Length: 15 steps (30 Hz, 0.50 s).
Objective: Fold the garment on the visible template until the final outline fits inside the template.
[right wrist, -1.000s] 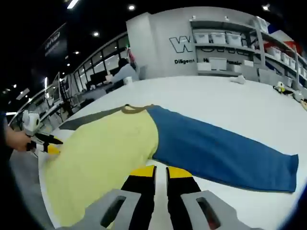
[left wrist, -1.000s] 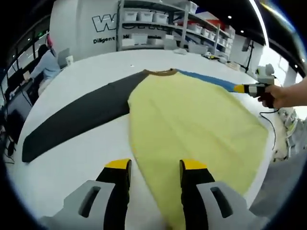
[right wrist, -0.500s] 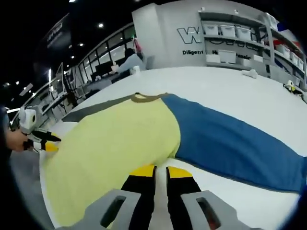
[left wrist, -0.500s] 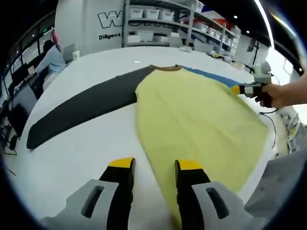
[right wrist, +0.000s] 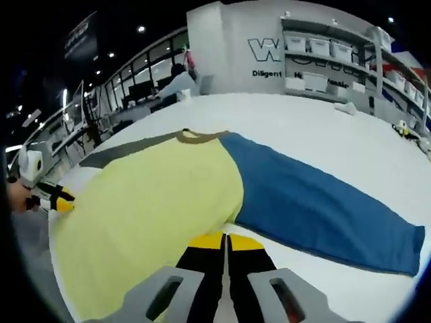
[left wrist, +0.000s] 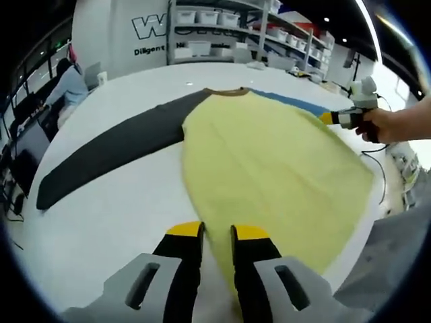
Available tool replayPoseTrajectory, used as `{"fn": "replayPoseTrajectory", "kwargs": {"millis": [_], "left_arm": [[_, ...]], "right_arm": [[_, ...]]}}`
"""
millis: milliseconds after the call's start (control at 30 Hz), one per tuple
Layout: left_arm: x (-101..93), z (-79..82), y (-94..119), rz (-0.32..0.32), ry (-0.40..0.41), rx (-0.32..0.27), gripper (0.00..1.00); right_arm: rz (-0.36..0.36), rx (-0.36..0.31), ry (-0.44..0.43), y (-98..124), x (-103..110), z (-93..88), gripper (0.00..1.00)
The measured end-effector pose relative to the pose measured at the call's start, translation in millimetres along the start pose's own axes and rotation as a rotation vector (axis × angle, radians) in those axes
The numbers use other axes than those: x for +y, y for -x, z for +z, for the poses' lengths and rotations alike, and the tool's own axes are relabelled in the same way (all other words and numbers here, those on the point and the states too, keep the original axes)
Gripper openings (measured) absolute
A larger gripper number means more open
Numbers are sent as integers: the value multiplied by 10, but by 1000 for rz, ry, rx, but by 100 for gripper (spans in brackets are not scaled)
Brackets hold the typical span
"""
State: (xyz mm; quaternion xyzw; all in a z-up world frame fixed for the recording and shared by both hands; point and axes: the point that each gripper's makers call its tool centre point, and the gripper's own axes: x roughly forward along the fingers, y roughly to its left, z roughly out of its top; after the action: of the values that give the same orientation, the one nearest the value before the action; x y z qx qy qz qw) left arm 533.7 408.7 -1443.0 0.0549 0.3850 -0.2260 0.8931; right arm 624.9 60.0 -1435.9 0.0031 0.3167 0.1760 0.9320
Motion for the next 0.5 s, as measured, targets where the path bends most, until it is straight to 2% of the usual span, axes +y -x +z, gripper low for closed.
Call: {"fn": "replayPoseTrajectory", "kwargs": {"millis": [33,67,100,200,400,500], "left_arm": [[2,1,0,0,-1,-1,16],[-2,3,-2,0,0,-1,16],[0,4,-4,-1,3,-1,15],[6,10,-11,1,4,-2,14],[14,13,-11,9,16,0,13],[28,18,-14,13,16,-1,12]], "right_arm": [[-14,-7,-16,1,-31,19,0],[8,-39,-116,-16,8,75,0],[15,-46,-157,-29,24,96,0],[30,-12,-142,-104,62,80,4],[17,26,-151,-210,79,85,2],[-15,66,-53,-216,25,37,0]]}}
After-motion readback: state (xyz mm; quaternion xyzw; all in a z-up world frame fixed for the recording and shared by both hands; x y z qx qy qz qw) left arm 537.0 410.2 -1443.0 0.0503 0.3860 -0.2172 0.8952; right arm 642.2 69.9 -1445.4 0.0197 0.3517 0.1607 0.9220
